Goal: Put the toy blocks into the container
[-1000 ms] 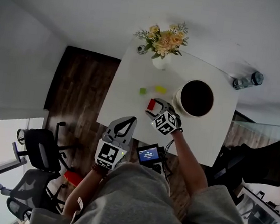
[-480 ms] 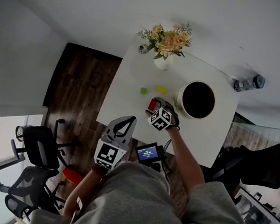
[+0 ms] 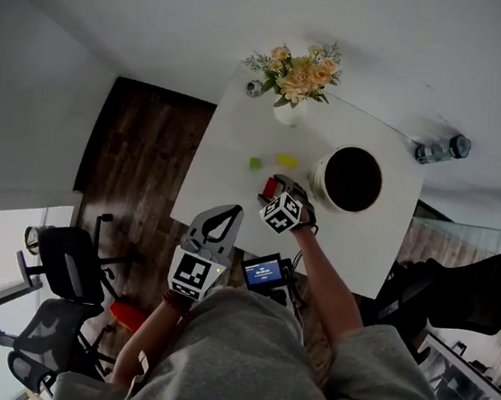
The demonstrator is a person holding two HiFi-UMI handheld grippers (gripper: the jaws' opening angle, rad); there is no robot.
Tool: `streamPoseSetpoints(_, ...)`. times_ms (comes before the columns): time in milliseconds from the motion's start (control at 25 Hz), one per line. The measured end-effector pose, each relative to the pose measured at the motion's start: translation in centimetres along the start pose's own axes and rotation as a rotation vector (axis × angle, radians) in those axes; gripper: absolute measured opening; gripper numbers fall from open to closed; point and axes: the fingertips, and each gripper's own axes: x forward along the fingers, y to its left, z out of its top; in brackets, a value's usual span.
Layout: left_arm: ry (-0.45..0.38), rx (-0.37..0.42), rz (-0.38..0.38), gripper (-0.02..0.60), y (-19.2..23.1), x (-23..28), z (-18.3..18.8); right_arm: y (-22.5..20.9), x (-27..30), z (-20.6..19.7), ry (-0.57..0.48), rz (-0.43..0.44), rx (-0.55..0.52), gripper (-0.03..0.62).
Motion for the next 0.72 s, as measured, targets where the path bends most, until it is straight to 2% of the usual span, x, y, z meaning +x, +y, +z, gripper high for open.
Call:
streamPoseSetpoints(320,-0.004,0.006,-0.007,0.006,0.7,0.2,0.4,0.1,-2.0,2.7,-0.082,-0.013,0.036,0.305)
streamPoseSetpoints(520,-0.015,0.016,-0.005,0.006,1.7,1.1,0.8,-0.8,-5.7,5.8,-0.165,-0.057,0.058,0.305)
streamPoseSetpoints(720,-0.026,0.038,-0.054,0.006,0.8,2.6,1.5,-0.6,-11.1,6.2,-0.258,-0.108,0.113,0.305)
